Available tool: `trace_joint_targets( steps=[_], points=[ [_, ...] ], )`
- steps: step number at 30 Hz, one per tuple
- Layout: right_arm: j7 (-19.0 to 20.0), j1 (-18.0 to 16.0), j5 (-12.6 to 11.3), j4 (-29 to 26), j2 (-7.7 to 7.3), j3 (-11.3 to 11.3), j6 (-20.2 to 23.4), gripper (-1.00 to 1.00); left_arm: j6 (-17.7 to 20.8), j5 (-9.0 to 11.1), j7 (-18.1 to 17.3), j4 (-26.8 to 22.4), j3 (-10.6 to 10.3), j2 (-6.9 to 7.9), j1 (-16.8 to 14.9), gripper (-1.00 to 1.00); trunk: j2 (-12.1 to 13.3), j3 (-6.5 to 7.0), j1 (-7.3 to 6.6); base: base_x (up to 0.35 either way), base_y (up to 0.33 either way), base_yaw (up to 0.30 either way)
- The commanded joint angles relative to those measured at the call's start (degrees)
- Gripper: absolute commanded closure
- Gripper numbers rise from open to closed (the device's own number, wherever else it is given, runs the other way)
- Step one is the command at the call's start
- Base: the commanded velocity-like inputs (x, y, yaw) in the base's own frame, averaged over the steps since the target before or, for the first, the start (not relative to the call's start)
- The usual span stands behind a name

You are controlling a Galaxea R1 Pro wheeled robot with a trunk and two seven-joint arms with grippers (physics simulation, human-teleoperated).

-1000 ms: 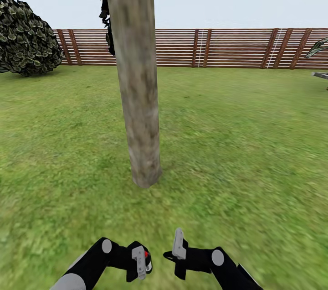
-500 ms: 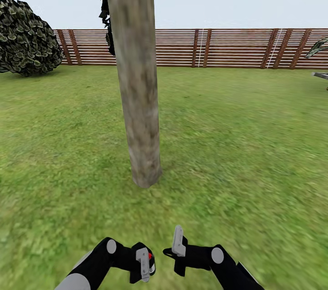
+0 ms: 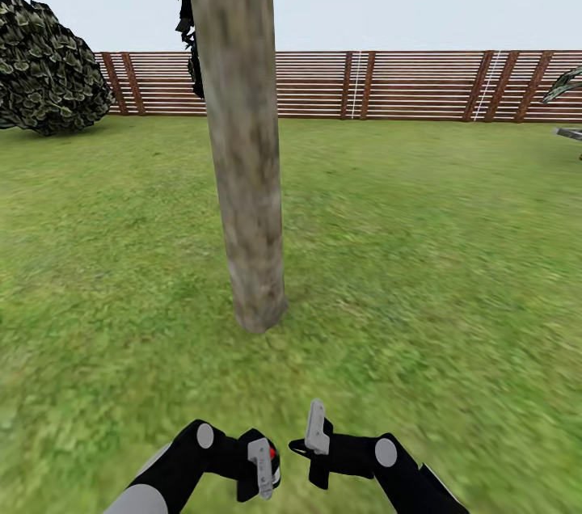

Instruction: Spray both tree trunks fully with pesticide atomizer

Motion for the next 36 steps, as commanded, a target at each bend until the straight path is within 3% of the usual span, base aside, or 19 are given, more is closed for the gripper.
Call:
trace_joint_targets(
  steps=[1, 19, 36],
  points=[
    [0.00, -0.02, 0.50, -0.07, 0.01, -0.06, -0.30, 1.00, -0.29, -0.40, -0.12, -0.08, 0.13, -0.16, -0.01, 1.00, -0.02, -0.05, -0.01, 0.000, 0.000, 0.000],
    [0.00, 0.00, 0.50, -1.14, 0.01, -0.06, -0.30, 1.00, -0.27, -0.13, 0.11, -0.08, 0.26, -1.82, -0.01, 1.00, -0.02, -0.05, -0.01, 0.000, 0.000, 0.000],
    [0.00, -0.02, 0.50, -1.15, 0.01, -0.06, -0.30, 1.00, -0.48, 0.56, -0.01, -2.10, 0.53, -1.82, -0.01, 1.00, -0.02, -0.05, -0.01, 0.000, 0.000, 0.000]
  ],
)
